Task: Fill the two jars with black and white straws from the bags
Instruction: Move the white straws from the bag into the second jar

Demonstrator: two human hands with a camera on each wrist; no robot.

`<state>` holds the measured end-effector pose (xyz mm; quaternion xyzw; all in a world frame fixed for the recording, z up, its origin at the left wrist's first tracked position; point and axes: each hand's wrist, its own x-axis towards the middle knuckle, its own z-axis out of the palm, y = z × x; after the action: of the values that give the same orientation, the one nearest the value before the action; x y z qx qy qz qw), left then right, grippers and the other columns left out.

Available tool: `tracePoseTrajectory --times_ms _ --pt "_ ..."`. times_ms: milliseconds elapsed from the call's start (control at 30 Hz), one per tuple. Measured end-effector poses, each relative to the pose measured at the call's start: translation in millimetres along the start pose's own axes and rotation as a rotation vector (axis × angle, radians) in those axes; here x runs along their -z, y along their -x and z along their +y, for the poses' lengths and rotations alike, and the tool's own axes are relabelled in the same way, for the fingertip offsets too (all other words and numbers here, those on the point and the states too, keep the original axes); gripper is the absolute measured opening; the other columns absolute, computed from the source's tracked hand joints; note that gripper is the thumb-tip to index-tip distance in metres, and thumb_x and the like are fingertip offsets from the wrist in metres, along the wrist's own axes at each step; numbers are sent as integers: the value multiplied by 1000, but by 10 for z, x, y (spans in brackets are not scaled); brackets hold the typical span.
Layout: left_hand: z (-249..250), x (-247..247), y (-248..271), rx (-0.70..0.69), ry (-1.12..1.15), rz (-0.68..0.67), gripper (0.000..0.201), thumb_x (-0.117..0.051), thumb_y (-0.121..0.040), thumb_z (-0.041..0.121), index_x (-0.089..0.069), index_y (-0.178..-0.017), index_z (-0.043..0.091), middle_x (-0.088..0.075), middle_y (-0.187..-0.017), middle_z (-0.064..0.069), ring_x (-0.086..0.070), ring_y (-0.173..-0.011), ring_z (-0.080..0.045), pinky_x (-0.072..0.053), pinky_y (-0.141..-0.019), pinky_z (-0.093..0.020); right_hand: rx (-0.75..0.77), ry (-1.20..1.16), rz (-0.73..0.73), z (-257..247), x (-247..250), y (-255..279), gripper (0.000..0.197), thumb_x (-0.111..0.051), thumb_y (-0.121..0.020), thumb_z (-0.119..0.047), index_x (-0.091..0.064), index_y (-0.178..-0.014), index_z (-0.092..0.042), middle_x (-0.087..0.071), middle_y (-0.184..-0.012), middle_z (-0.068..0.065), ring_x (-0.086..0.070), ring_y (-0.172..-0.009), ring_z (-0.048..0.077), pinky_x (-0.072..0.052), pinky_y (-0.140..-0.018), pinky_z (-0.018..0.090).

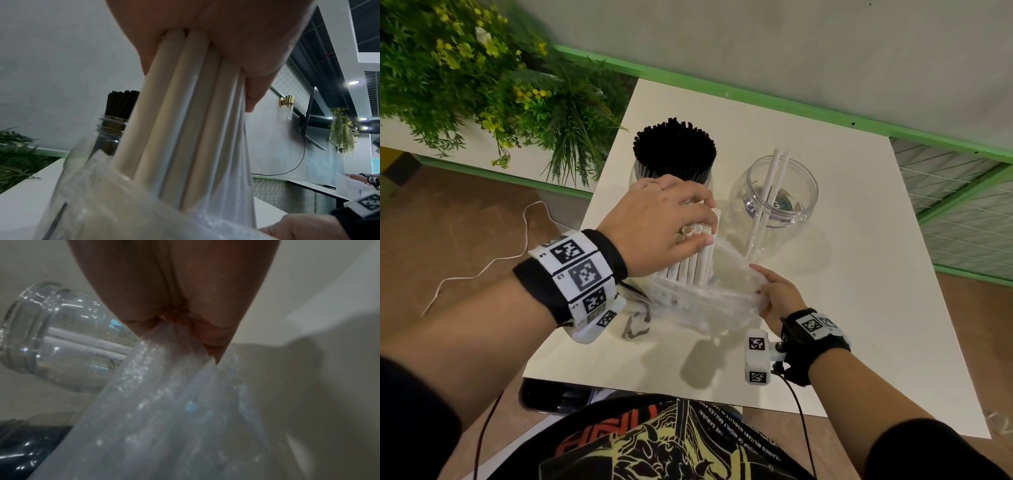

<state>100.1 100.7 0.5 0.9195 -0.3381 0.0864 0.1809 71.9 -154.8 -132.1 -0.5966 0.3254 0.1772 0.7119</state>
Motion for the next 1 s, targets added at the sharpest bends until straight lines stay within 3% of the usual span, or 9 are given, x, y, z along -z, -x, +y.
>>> tracePoseTrajectory --times_ms 167,233,300,367,433,533,733,867,1000 --pt "-11 9 2 10 5 4 33 -39 -88 55 -63 -101 37 -55 -121 16 -51 -109 -17 -36 -87 -37 101 485 39 -25 -5 -34 39 -47 -80 3 -72 -108 -8 -69 -84 9 -65 -85 34 -56 -83 45" --pt "-10 10 0 9 2 1 33 -39 -89 55 -63 -101 37 -55 -121 16 -51 -110 -17 -36 -87 -37 226 694 -11 -92 -23 40 29 -56 -75 -20 -76 -96 -16 -68 -83 4 -63 -81 24 -52 -82 39" --pt "-12 8 0 12 -6 -9 33 -38 -89 56 -62 -102 38 -54 -122 17 -51 -111 -17 -37 -88 -38 385 736 66 -116 -43 137 32 -56 -75 -38 -75 -93 -18 -58 -100 -1 -53 -93 15 -45 -86 32" --pt "-15 7 0 11 -7 -5 33 -38 -89 56 -62 -102 37 -55 -122 16 -51 -110 -17 -36 -87 -37 674 793 173 -108 -78 260 48 -50 -74 -50 -71 -103 -18 -50 -113 -3 -43 -108 13 -37 -92 25" --pt "-18 9 1 13 -8 -3 33 -39 -89 56 -62 -101 37 -55 -122 16 -51 -110 -17 -35 -86 -36 840 1008 47 -122 -149 352 56 -53 -77 -54 -60 -121 -19 -46 -127 -1 -42 -117 16 -35 -99 27" --pt "-17 5 2 15 -12 -12 32 -39 -89 56 -62 -101 38 -54 -123 17 -50 -110 -16 -34 -87 -35 633 1370 -183 -65 -191 287 85 -64 -79 -58 -28 -147 -20 -21 -153 -1 -29 -135 23 -32 -111 37" --pt "43 -11 -13 9 -3 -31 32 -39 -88 56 -62 -101 38 -54 -123 17 -50 -111 -17 -39 -91 -42 383 1645 -185 196 -303 79 117 -65 -74 -65 9 -152 -19 15 -160 -2 -3 -148 18 -11 -120 44" --pt "44 -5 -3 32 -14 -20 31 -39 -88 55 -62 -100 39 -54 -122 18 -50 -112 -15 -36 -90 -38 453 1373 -129 72 -234 85 102 -74 -64 -63 -24 -147 -33 -7 -157 -8 -33 -135 25 -30 -112 41" --pt "13 16 2 40 -24 -25 30 -39 -88 55 -62 -99 40 -54 -122 18 -51 -111 -15 -36 -88 -37 746 1189 -9 -77 -223 280 74 -71 -62 -67 -53 -127 -35 -37 -134 -8 -34 -121 17 -31 -103 36"
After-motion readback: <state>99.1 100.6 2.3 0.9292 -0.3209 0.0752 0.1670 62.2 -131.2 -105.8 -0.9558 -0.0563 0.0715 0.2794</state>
